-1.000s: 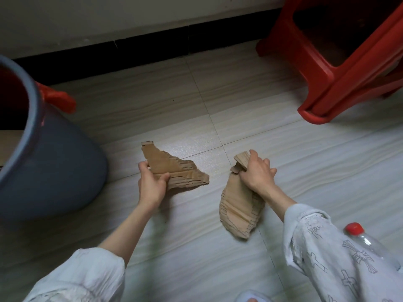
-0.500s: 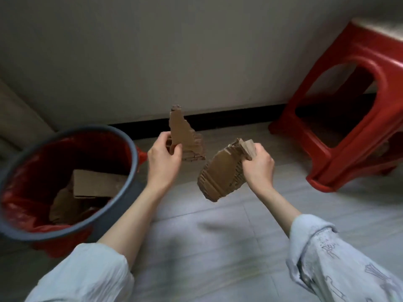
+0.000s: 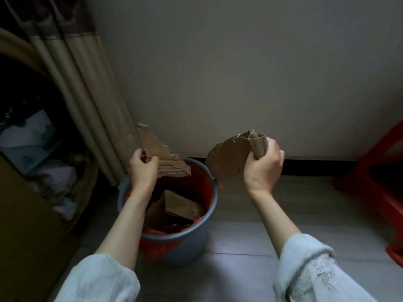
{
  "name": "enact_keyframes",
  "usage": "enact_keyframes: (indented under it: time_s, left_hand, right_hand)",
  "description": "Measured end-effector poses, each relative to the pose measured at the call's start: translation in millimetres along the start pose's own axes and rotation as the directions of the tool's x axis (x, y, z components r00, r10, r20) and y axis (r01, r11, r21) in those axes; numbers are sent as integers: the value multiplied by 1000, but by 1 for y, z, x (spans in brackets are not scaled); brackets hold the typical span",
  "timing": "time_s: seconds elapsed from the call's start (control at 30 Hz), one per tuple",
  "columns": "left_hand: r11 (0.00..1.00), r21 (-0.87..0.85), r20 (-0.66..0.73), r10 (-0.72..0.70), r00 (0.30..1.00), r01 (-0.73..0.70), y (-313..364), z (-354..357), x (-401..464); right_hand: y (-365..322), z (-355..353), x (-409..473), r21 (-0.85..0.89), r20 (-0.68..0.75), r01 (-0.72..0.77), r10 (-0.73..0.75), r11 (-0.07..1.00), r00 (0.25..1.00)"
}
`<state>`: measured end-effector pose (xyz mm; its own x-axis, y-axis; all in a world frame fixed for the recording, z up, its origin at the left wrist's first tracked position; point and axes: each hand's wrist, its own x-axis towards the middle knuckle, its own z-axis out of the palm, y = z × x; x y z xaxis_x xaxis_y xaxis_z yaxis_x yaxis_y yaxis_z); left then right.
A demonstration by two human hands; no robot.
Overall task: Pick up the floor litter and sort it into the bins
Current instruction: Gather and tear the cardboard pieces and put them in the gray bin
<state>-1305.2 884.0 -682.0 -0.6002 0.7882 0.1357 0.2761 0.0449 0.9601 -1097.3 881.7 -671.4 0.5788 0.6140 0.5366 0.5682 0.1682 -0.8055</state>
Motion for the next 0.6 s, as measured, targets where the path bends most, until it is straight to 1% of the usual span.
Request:
enact_keyframes:
  time_s: [0.07, 0.13, 0.2, 0.27, 0.37, 0.4, 0.43, 0.47, 0.53, 0.57, 0.6]
  left_hand:
    - [989, 138, 29, -56, 998, 51, -21, -14, 7]
    - [963, 259, 90, -99, 991, 73, -37, -18, 7]
    - [952, 303, 166, -107, 980, 53, -47, -15, 2]
    - [939, 340, 209, -129, 969, 52, -55, -9, -3]
    - [881, 473, 284, -180, 942, 26, -70, 1, -4]
    - [871, 490, 306, -207, 929, 32, -74, 4, -4]
    - [878, 475, 323, -245, 914, 68, -77, 7, -3]
    - [896, 423, 325, -289, 900, 135, -78, 8, 0]
    - [915, 299, 289, -356, 889, 269, -78, 8, 5]
    - [916, 272, 251, -363, 897, 295, -79, 6, 9]
    - [917, 274, 205, -349, 914, 289, -81, 5, 12]
  right_hand:
    - [-5, 2, 5, 28, -42, 4, -2, 1000, 999]
    - [-9, 2, 9, 59, -63, -10, 14, 998, 998]
    - [-12, 4, 3, 66, -35, 10, -8, 998, 999]
    - [-12, 10, -11, 49, 17, 21, -21, 999, 1000]
    - [-9, 21, -30, 26, 77, -15, 13, 1000, 997]
    - [-8, 24, -34, 21, 85, -10, 9, 1000, 996]
    - [-8, 27, -37, 17, 87, 6, -8, 1000, 996]
    - [-7, 29, -39, 13, 86, 24, -25, 1000, 996]
    - [-7, 34, -41, 6, 85, 65, -65, 998, 994]
    - [-7, 36, -44, 5, 86, 86, -86, 996, 993]
    - [-8, 38, -46, 7, 87, 103, -104, 995, 991]
